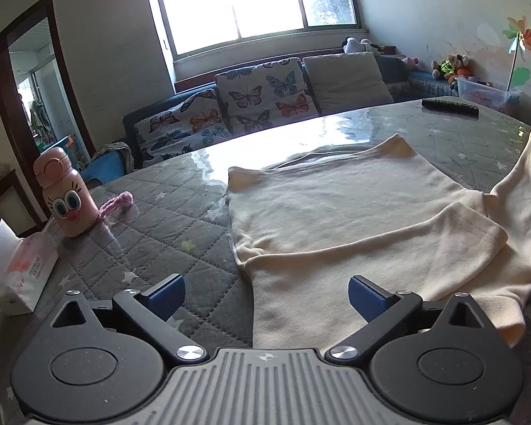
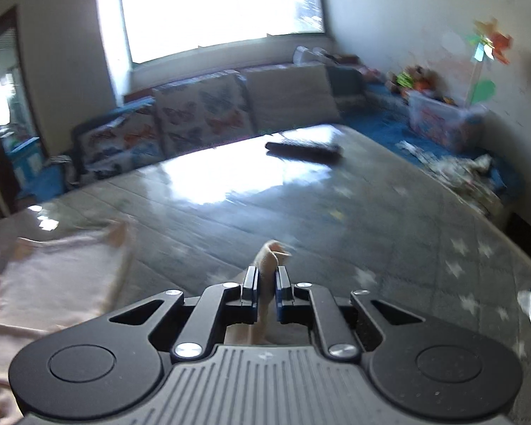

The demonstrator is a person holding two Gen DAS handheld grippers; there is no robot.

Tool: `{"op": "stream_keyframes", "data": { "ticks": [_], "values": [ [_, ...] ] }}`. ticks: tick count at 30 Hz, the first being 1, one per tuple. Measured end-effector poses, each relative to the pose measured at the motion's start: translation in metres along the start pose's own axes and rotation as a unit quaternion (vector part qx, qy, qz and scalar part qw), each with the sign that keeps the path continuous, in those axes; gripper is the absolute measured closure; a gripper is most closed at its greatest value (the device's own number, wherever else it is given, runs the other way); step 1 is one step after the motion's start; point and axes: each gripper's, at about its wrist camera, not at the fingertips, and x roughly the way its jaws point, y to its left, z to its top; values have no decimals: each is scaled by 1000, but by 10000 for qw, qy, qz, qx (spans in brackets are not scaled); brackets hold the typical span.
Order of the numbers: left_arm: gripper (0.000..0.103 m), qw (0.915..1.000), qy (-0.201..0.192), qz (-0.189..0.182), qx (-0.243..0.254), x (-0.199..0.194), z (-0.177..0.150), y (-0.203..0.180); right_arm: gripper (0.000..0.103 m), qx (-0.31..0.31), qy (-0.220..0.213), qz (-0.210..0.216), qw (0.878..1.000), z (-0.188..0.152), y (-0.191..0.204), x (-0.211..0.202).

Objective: Fold clothes
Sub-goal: 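Grasp the other sleeve with the right gripper and lift it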

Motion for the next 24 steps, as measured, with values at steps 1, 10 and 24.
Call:
{"op": "stream_keyframes", "data": {
  "ticks": [1,10,24],
  "values": [
    [2,10000,0,3,-24,-1,-1,2,95,-81,-58,167,9998,5,10,-6],
    [0,9996,19,99,-264,-7,-12,20,95,-976,-251,1355,9856,26,105,-38],
    [0,9971,103,332,-680,-15,-33,53,95,-2119,72,2619,9415,-1,247,-39]
  ]
}}
